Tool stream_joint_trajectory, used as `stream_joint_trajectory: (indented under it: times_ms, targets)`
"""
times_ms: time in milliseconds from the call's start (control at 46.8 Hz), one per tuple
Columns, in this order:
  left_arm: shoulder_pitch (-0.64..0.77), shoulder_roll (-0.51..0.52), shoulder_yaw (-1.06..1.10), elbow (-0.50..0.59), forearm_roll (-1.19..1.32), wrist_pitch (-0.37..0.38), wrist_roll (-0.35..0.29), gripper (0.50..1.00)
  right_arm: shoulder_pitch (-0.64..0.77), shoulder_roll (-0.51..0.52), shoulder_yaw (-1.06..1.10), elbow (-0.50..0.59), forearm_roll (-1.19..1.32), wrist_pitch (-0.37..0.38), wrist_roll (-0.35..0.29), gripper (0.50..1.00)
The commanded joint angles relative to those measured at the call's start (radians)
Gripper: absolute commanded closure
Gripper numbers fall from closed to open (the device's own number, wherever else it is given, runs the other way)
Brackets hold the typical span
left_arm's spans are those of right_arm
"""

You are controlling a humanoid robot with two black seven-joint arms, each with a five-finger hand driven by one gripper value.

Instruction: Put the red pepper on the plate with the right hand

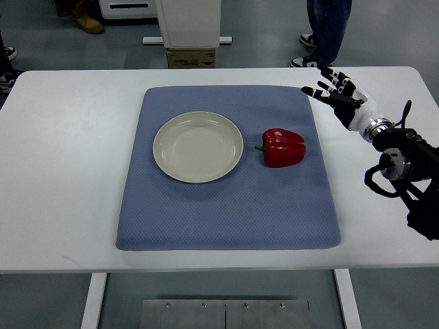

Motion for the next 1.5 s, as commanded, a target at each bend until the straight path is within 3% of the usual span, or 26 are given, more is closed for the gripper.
stream_joint_trajectory:
  times_ms: [0, 919, 1239, 1474]
  targets:
    - [0.000, 0.000, 0.000, 0.000, 0.001, 0.000, 0.000, 0.500, 0.000, -0.001, 0.003, -0.003, 0.000, 0.000, 0.002, 0.500]
    - [0.000, 0.000, 0.000, 0.000, 0.001, 0.000, 0.000, 0.500, 0.002, -0.001, 0.000, -0.004, 0.000, 0.002, 0.003, 0.500]
    - [0.000, 0.000, 0.000, 0.000, 0.000, 0.000, 0.000, 0.500, 0.003, -0.011, -0.001, 0.004, -0.002, 0.029, 0.003, 0.500]
    - [0.000, 0.000, 0.000, 0.000, 0.001, 0.000, 0.000, 0.500, 0.031, -0.031, -0.050, 0.019, -0.005, 0.089, 0.005, 0.500]
